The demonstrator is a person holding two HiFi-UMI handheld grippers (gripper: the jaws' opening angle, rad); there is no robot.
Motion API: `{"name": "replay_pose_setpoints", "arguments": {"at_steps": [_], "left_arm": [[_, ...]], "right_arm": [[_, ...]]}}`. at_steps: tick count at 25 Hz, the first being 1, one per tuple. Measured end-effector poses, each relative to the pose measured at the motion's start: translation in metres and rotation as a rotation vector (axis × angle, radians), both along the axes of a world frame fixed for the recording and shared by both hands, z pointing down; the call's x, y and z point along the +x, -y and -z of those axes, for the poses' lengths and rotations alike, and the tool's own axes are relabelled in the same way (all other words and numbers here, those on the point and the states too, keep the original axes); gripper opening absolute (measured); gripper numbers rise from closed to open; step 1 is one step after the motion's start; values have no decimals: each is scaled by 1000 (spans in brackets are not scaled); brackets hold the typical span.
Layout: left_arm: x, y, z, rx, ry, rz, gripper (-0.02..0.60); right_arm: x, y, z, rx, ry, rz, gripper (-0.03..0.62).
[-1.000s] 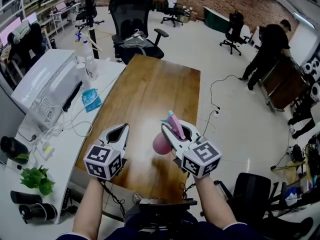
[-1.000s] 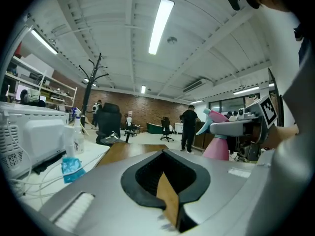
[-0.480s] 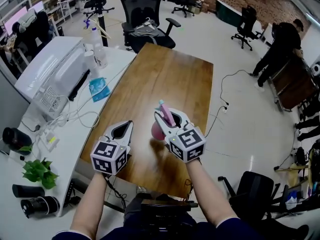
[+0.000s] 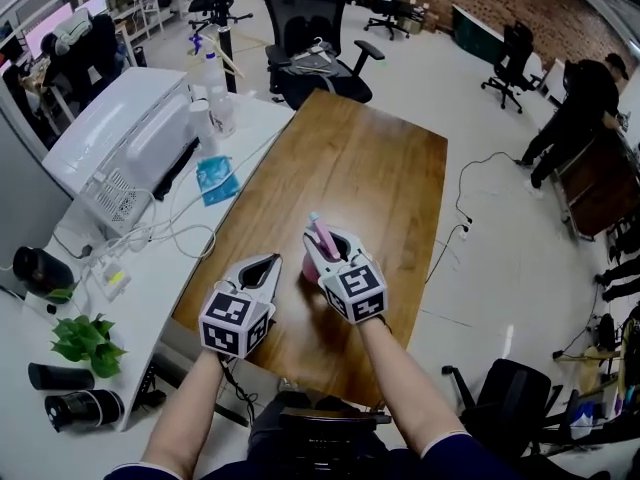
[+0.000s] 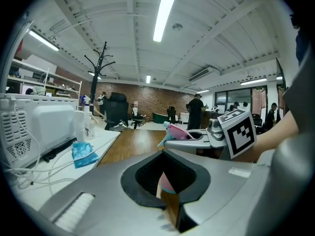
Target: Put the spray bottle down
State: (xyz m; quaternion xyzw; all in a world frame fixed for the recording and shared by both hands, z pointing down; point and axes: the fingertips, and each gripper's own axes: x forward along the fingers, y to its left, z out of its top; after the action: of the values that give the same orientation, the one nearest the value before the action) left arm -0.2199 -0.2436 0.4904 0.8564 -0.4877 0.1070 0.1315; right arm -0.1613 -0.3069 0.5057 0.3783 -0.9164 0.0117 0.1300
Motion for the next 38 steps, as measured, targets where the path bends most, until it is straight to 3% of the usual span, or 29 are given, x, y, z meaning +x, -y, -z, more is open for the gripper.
{"name": "replay_pose_setpoints", "arguments": {"at_steps": [18, 29, 31, 35, 38], "left_arm": [[-19, -2, -17, -39, -15, 28, 8], [-11, -6, -22, -56, -17, 12, 8], [-10, -6, -19, -50, -19, 12, 8], [-6, -7, -16, -46, -14, 5, 8], [-5, -12, -13, -42, -19, 2, 8]], "right_arm": [[-14, 2, -41, -26, -10, -2, 120], [-10, -1, -48, -16, -13, -7, 130], [-8, -2, -55, -40, -30, -6, 231], [3, -11, -52, -53, -30, 9, 282], [32, -28, -36, -86, 43, -2, 282]]}}
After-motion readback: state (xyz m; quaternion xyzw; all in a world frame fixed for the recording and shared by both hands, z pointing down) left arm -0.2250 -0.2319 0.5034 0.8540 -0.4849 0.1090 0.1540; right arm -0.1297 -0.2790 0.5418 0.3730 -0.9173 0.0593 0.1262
